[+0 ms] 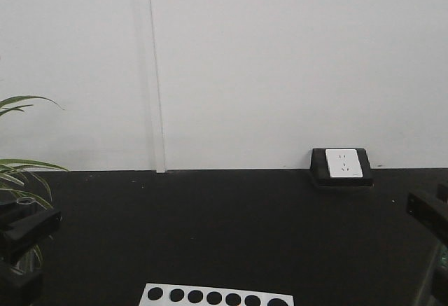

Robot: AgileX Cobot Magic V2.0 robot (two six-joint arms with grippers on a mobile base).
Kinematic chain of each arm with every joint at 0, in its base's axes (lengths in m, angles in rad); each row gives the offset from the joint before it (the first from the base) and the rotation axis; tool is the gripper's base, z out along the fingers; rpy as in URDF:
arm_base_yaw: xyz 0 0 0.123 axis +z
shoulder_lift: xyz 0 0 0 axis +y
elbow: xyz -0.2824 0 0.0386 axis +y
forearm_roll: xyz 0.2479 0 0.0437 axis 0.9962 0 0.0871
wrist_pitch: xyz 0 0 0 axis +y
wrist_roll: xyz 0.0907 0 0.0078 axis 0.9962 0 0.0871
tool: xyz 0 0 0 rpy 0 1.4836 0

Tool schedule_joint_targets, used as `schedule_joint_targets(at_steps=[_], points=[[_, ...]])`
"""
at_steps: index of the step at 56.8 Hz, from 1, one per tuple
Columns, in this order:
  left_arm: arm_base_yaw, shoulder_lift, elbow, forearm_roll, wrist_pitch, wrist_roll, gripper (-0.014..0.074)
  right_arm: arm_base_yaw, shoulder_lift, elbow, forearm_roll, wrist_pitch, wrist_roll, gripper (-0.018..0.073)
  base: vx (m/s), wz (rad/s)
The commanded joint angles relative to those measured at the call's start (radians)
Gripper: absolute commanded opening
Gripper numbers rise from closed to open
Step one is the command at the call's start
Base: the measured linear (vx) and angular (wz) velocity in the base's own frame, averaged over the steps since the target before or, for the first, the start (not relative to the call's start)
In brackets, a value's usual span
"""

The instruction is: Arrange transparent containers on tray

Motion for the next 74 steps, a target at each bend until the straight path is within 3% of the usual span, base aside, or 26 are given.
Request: schedule_joint_targets(at_steps=[1, 17, 74], points=[[-0.002, -0.037, -0.039, 0.001, -0.095, -0.013, 0.0000, 0.002, -0.031, -0.027, -0.011, -0.035, 0.000, -0.0009, 0.00, 0.00], [-0.002, -0.103, -0.039, 0.075, -0.091, -0.013, 0.0000, 0.002, -0.042, -0.027, -0.011, -0.013, 0.000, -0.0009, 0.00, 0.00], [-0.002, -0.100, -0.039, 0.074, -0.084, -0.013, 0.0000, 0.002, -0.042, -0.027, -0.011, -0.010, 0.000, -0.0009, 0.00, 0.00]])
